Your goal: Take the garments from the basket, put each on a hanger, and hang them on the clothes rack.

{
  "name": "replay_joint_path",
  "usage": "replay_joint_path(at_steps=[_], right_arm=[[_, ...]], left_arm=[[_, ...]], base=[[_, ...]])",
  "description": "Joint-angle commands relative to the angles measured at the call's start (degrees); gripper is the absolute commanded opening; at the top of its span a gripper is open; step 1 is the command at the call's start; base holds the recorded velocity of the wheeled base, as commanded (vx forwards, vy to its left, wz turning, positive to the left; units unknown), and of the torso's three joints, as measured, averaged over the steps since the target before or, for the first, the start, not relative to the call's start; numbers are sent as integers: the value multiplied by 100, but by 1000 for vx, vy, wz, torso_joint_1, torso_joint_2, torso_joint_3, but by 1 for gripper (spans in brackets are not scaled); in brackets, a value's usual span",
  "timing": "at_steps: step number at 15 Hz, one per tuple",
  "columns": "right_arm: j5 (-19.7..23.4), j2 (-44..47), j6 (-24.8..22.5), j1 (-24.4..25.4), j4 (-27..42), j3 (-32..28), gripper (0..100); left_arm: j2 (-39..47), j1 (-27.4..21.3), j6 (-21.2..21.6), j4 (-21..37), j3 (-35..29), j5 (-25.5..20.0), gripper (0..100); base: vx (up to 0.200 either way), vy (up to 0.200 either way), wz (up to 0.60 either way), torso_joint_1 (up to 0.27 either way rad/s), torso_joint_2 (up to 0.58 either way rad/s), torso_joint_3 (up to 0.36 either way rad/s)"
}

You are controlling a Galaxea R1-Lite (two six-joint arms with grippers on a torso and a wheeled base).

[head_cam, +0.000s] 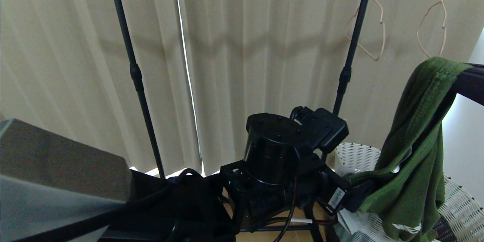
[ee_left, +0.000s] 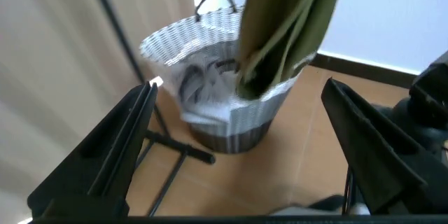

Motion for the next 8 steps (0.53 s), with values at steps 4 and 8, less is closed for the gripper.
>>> replay_joint_path(at_steps=[4, 8], right_arm=[[6, -98, -1, 5, -13, 36, 0], [-3, -186, -1, -4, -4, 53, 0]], left_arm=[[342, 40, -5, -11, -41, 3, 100], [325, 119, 12, -178, 3, 3, 0]], base=[[0, 0, 0, 0, 0, 0], [0, 0, 0, 0, 0, 0]])
